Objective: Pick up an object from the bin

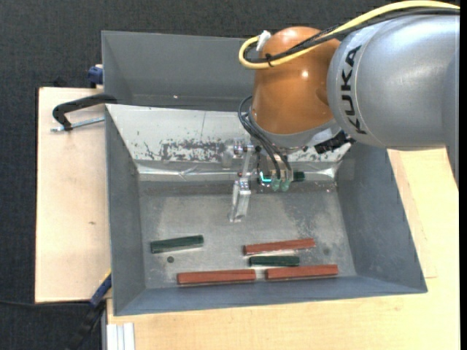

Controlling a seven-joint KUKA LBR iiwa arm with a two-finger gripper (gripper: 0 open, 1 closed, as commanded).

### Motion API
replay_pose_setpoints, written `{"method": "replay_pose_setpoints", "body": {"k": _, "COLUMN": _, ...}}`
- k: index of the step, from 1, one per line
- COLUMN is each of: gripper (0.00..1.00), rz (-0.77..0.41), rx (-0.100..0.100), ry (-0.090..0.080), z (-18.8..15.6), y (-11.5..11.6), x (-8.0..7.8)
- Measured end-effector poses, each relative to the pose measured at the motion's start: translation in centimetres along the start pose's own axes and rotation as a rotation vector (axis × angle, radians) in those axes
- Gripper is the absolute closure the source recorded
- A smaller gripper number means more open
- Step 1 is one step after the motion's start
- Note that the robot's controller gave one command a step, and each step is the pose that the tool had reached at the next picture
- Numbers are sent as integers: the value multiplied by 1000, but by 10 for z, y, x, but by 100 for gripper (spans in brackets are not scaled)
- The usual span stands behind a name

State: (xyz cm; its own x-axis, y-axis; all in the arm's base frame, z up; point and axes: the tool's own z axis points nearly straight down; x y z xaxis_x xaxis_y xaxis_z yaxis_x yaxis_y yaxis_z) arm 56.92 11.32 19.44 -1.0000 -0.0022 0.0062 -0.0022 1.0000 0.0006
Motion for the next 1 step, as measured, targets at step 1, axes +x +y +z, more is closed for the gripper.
{"method": "replay_pose_setpoints", "body": {"k": 1, "gripper": 0, "rz": 2, "rx": -1, "ry": -8, "z": -4, "y": 0, "x": -2}}
